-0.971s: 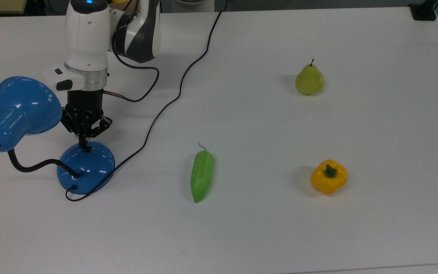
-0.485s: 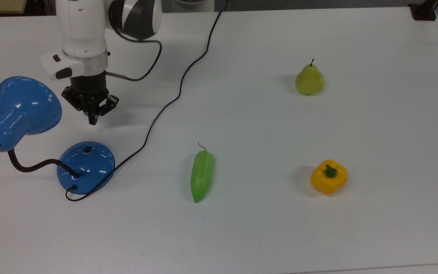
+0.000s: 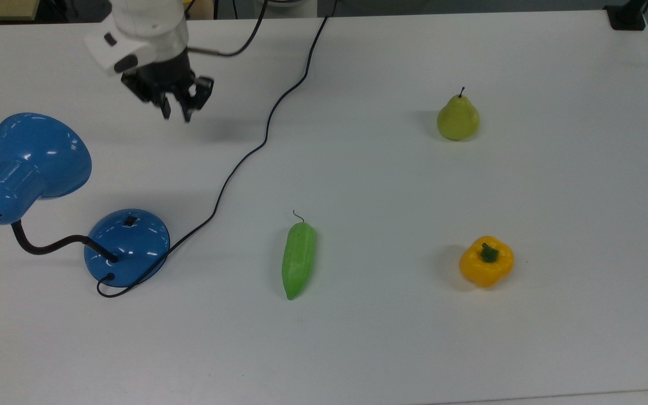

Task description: Turn off lamp

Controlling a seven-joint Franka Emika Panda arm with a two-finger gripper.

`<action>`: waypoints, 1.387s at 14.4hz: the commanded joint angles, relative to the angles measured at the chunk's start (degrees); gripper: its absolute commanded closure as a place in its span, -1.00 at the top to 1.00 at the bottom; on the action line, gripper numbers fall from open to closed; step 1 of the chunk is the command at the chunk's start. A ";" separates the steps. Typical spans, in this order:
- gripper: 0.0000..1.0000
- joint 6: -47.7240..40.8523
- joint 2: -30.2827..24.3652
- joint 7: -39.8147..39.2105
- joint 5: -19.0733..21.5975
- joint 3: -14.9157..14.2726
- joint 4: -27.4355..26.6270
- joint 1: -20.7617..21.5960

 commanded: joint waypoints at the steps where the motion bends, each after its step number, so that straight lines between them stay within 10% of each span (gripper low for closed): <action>1: 1.00 -9.94 -8.59 1.15 1.65 -0.39 -1.36 2.59; 11: 1.00 -18.14 -11.41 12.67 8.34 7.51 7.43 3.82; 20: 1.00 -11.90 -10.36 -2.16 7.73 9.55 6.73 3.73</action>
